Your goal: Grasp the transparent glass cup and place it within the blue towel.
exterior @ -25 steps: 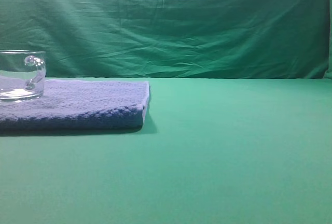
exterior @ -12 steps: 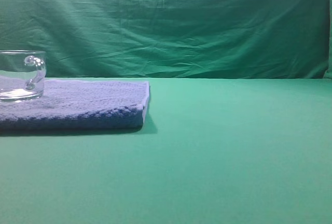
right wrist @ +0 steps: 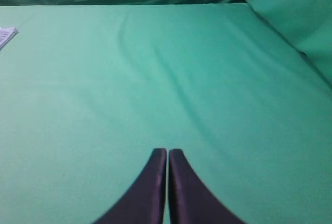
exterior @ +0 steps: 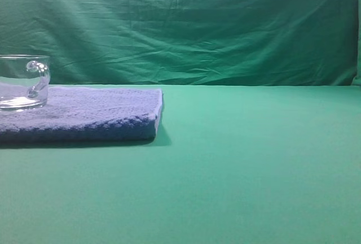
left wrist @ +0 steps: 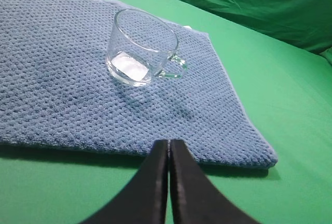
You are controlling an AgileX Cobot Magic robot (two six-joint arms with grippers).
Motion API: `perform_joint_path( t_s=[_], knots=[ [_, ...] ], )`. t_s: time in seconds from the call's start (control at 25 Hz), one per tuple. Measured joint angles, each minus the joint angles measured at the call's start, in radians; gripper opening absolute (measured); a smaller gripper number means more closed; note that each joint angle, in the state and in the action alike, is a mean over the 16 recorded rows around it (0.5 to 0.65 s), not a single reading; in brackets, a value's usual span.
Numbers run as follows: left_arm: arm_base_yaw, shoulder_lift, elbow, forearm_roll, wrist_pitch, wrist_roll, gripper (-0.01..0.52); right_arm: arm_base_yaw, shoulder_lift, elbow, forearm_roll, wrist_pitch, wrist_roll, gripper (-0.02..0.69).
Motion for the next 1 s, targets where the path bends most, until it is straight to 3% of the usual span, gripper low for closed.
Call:
perform_joint_path(
  t_s=[1.0],
  knots=[
    [0.000, 0.000, 0.000, 0.000, 0.000, 0.000, 0.000, -0.010, 0.000, 0.001, 0.001, -0.003, 0.000, 0.048]
  ],
)
